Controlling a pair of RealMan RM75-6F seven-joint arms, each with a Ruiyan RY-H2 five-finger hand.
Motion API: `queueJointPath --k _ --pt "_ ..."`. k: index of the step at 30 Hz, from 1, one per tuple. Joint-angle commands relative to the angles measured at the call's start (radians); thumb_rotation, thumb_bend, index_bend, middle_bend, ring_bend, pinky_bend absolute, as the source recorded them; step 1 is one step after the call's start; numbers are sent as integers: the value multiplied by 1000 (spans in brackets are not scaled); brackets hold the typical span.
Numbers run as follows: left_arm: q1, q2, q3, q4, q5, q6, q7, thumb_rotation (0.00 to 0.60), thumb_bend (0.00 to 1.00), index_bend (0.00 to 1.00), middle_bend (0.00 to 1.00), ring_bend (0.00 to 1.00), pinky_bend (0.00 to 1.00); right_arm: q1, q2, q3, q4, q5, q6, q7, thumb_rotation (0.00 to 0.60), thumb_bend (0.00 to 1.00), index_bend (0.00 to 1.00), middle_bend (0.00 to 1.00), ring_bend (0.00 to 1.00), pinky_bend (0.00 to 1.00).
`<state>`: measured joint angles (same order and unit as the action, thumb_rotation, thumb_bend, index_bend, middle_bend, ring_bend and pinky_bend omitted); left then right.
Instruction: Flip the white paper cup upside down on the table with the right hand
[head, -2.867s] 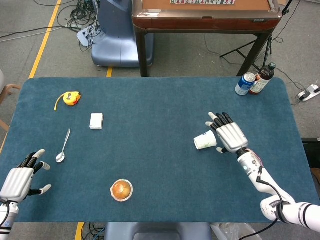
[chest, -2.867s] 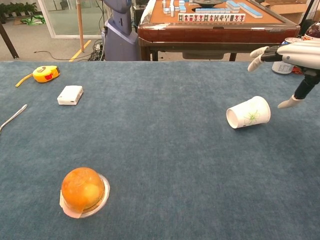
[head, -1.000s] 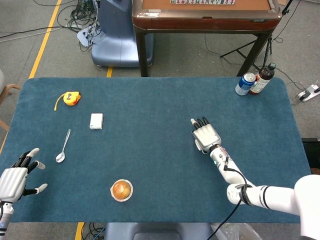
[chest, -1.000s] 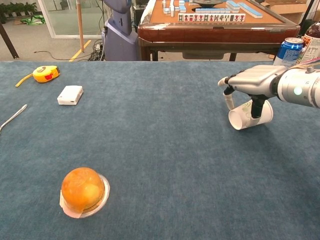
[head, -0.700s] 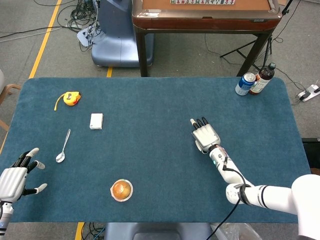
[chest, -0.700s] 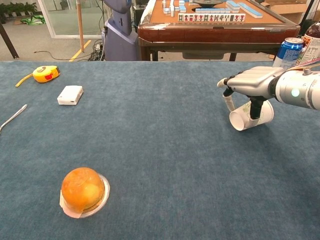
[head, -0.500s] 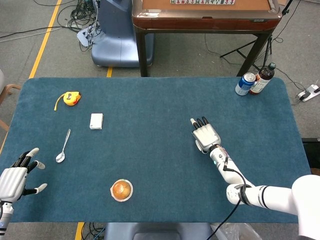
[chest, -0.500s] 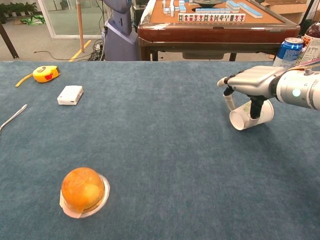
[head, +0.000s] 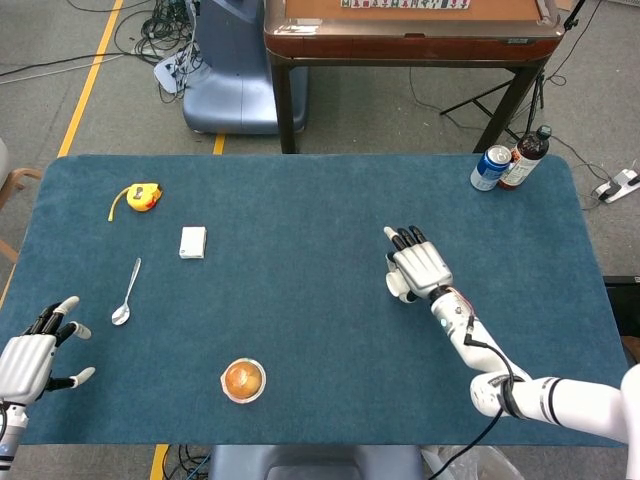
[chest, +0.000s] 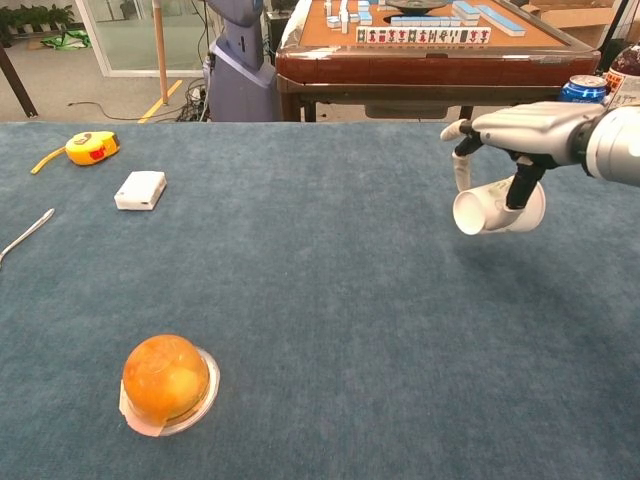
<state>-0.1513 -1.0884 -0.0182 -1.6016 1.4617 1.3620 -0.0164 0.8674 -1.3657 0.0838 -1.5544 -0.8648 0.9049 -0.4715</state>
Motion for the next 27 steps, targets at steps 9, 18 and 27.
queueJointPath --k 9,18,27 --pt "-1 -6 2 -1 -1 -3 15 600 96 427 91 82 278 -186 14 67 67 -433 44 821 600 139 516 39 0 0" --pt "1 -7 3 -3 1 1 19 600 96 426 91 82 278 -242 -114 40 286 -556 121 1196 600 136 516 64 0 0" --pt "1 -7 3 -3 1 1 20 600 96 427 91 82 278 -259 -185 20 417 -583 125 1302 600 130 516 69 0 0"
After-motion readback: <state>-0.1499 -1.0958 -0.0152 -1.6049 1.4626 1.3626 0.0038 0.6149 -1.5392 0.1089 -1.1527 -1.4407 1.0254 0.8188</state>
